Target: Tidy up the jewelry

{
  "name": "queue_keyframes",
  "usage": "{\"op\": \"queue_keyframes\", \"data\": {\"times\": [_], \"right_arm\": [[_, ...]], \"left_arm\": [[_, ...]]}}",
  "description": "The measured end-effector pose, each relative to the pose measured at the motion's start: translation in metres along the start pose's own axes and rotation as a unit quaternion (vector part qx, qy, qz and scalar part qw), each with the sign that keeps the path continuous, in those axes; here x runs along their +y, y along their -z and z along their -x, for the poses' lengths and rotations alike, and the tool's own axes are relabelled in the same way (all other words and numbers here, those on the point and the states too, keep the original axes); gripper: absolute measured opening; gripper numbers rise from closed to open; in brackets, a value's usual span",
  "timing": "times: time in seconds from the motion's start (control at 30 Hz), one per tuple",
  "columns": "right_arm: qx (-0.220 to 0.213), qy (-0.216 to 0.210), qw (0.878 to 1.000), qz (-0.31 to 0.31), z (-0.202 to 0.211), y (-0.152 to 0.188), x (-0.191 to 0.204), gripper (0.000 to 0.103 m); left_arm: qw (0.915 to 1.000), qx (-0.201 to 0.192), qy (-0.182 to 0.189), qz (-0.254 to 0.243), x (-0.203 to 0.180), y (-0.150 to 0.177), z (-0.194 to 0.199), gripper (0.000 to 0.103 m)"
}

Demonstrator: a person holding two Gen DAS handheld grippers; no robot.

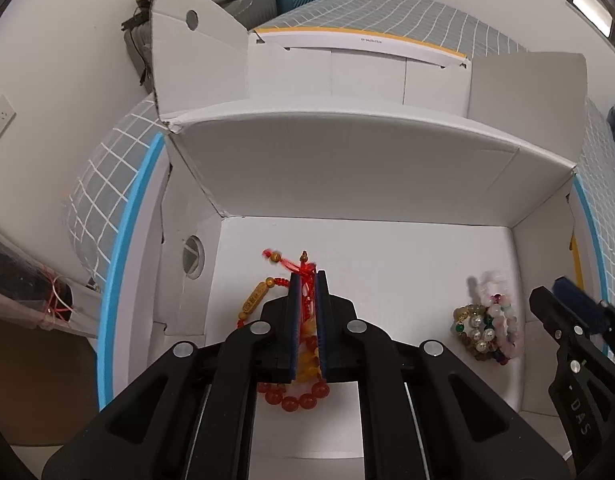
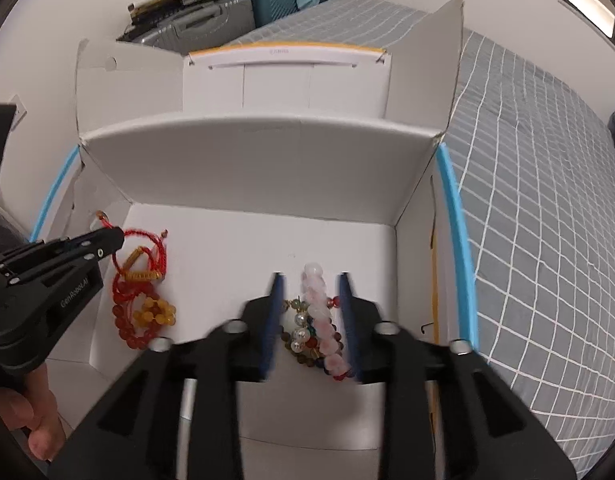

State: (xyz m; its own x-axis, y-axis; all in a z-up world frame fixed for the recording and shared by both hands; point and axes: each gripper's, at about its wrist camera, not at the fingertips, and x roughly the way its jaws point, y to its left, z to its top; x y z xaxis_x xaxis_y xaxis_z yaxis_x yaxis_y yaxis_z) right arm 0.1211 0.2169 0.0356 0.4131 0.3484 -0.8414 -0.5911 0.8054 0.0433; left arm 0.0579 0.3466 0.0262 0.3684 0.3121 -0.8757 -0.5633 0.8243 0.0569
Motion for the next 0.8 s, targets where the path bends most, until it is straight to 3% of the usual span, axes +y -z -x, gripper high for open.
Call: {"op": "queue_keyframes", "data": {"times": [0.1, 0.17, 0.3, 0.4, 0.47, 0.67, 0.8], "right_arm": [[-0.022, -0.009, 1.0, -0.008, 0.017, 0.0, -0.001, 0.05], [-0.042, -0.006, 0.999, -0.009, 0.031, 0.001, 0.0, 0.056], [-0.089, -0.002, 0.996, -0.019, 0.061, 0.009, -0.002, 0.076], [-0.118, 0.001, 0.993, -0.023, 0.083, 0.019, -0.001, 0.083], [-0.138, 0.005, 0.99, -0.02, 0.096, 0.027, 0.001, 0.085], [-0.177, 0.016, 0.984, -0.018, 0.128, 0.054, 0.006, 0.095], [-0.19, 0.026, 0.981, -0.017, 0.141, 0.077, 0.009, 0.095]], "left_arm": [[0.9997, -0.022, 0.001, 0.007, 0.006, 0.003, 0.017, 0.042], [0.9988, -0.047, 0.002, 0.01, 0.01, 0.007, 0.035, 0.048], [0.9958, -0.091, 0.005, 0.013, 0.016, 0.019, 0.067, 0.069], [0.993, -0.117, 0.004, 0.015, 0.022, 0.03, 0.088, 0.076], [0.9903, -0.138, 0.006, 0.018, 0.025, 0.038, 0.103, 0.089], [0.9832, -0.182, 0.01, 0.018, 0.031, 0.066, 0.139, 0.096], [0.9791, -0.203, 0.01, 0.014, 0.032, 0.085, 0.153, 0.097]]}}
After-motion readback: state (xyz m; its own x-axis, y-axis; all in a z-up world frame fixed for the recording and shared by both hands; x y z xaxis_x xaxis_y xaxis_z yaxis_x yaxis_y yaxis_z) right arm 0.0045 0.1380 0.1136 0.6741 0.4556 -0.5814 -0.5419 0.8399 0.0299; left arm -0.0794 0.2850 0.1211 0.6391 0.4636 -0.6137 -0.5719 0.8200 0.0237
